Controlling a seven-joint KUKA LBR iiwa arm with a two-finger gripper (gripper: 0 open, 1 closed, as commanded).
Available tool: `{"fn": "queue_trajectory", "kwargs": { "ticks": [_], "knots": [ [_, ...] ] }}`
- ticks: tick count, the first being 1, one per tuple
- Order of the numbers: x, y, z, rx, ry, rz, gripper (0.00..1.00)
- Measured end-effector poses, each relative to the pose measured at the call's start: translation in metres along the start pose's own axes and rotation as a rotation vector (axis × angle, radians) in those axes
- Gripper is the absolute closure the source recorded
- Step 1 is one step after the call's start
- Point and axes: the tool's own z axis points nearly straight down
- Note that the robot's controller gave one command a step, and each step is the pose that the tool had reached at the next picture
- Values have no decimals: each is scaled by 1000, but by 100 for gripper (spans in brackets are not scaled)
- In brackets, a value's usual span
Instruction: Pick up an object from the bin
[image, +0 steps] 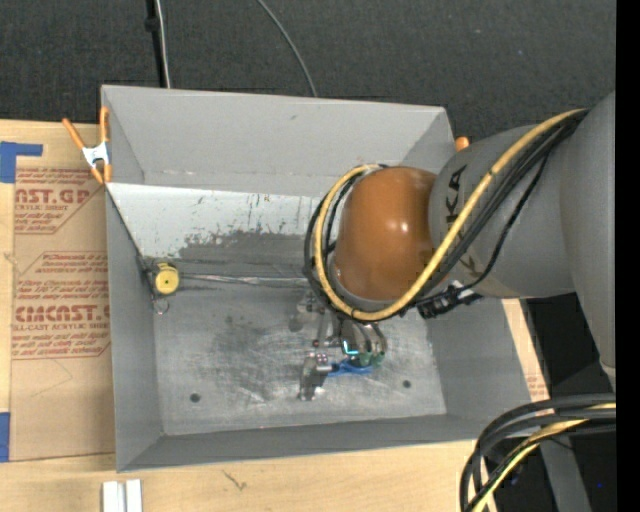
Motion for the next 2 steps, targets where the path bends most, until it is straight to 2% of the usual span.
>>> {"fn": "queue_trajectory", "kwargs": {
  "ticks": [1,2],
  "knots": [
    [-3,-64,82,-1,-18,-131,0],
    [-4,-61,76,-2,-14,-134,100]
  ]
}}
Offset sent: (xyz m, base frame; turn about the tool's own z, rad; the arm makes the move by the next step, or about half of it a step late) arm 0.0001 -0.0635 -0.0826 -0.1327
